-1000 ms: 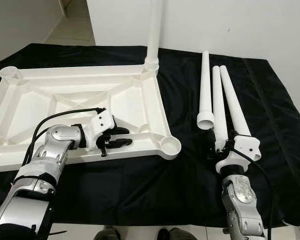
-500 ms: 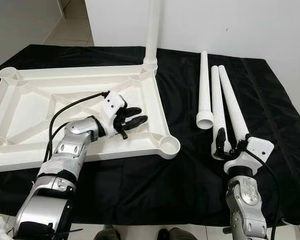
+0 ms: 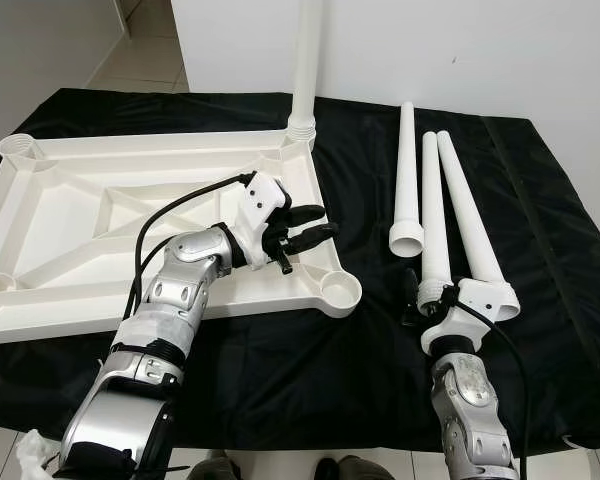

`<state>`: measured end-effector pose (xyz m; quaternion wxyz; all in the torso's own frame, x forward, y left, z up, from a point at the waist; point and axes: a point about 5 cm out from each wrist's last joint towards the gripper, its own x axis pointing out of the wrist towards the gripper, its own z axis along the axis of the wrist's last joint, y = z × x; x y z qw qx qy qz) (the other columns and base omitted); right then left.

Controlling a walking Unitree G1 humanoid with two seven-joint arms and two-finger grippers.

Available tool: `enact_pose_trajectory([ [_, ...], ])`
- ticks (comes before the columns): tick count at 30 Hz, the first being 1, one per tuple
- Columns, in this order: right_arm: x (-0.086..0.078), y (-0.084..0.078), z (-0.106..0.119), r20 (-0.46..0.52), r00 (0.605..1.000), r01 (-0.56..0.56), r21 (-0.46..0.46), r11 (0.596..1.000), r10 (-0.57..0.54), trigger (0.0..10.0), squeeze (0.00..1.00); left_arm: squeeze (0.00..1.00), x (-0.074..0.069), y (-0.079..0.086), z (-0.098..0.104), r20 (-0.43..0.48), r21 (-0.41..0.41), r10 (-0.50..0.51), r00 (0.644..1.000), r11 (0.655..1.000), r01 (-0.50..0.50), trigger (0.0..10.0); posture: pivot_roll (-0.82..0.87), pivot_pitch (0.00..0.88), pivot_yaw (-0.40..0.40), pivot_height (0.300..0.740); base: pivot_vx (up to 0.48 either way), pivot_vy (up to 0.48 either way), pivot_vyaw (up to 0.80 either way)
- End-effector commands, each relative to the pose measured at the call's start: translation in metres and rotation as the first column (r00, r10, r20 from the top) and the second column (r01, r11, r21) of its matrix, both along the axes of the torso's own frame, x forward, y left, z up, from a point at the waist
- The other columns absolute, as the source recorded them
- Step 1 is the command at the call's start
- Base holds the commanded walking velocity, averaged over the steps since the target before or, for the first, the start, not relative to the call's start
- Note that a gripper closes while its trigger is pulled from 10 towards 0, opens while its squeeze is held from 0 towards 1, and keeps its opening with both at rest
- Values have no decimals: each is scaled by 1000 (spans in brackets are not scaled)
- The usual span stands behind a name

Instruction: Building children table

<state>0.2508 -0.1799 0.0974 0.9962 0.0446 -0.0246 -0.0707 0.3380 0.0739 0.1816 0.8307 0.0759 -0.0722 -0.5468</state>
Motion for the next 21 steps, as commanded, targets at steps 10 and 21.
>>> enact_pose_trajectory([
  [10,17,-3,-6,-26,1000,-12,33,999,13,0,0,0,-4,-23,5,-52,-13,-17,998,1000,16,10000,-35,30,-22,740,0,0,0],
  [21,22,-9,-5,-5,1000,16,-8,1000,-16,0,0,0,12,-11,21,-19,-72,155,988,985,-156,10000,-12,0,-18,740,0,0,0],
])
